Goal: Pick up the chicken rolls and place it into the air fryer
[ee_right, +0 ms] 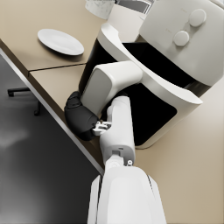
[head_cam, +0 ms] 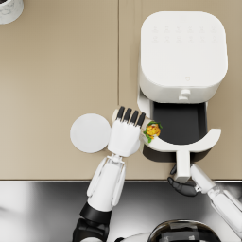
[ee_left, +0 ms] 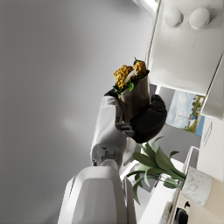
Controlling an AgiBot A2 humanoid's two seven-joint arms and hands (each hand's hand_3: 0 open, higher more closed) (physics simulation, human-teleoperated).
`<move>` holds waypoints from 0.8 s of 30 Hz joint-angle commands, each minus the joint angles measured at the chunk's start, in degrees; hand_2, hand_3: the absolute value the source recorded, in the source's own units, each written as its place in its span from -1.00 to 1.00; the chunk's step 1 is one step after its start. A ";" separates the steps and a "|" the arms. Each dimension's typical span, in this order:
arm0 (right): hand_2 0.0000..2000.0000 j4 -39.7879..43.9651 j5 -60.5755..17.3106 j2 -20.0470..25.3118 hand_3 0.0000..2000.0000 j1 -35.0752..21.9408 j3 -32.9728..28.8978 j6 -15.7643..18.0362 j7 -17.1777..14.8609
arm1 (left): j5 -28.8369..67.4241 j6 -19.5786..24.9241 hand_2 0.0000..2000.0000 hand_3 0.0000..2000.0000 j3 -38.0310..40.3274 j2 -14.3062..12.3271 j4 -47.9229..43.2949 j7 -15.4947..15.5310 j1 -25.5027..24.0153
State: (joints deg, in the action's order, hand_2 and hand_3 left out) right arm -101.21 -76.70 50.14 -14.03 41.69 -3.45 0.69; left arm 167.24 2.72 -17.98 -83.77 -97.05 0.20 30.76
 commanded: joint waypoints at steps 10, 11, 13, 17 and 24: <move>1.00 -10.15 0.14 12.60 1.00 4.99 8.30 -0.27 -0.09 | 0.01 0.69 1.00 1.00 -13.34 -3.22 6.17 -0.02 11.32; 1.00 -9.98 0.15 12.64 1.00 5.09 8.30 0.00 -0.09 | 0.01 0.83 1.00 1.00 -14.32 -3.75 6.55 -0.01 11.69; 1.00 -7.29 0.16 -7.57 1.00 4.18 4.36 0.78 -0.08 | 0.00 1.04 1.00 1.00 -15.91 -4.68 7.17 -0.01 12.26; 1.00 -9.97 0.18 12.65 1.00 4.48 8.29 4.48 0.06 | 0.01 0.08 -1.00 0.35 -16.66 -4.75 9.06 -0.04 11.48; 1.00 -9.00 0.30 12.31 1.00 1.96 8.26 8.25 0.02 | 0.03 -2.00 -1.00 -1.00 -8.51 -0.81 4.79 -0.16 4.52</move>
State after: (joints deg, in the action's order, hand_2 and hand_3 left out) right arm -107.92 -76.38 42.27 -11.38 47.11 4.96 0.63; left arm 167.28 0.53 -29.72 -85.72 -90.03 0.02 36.87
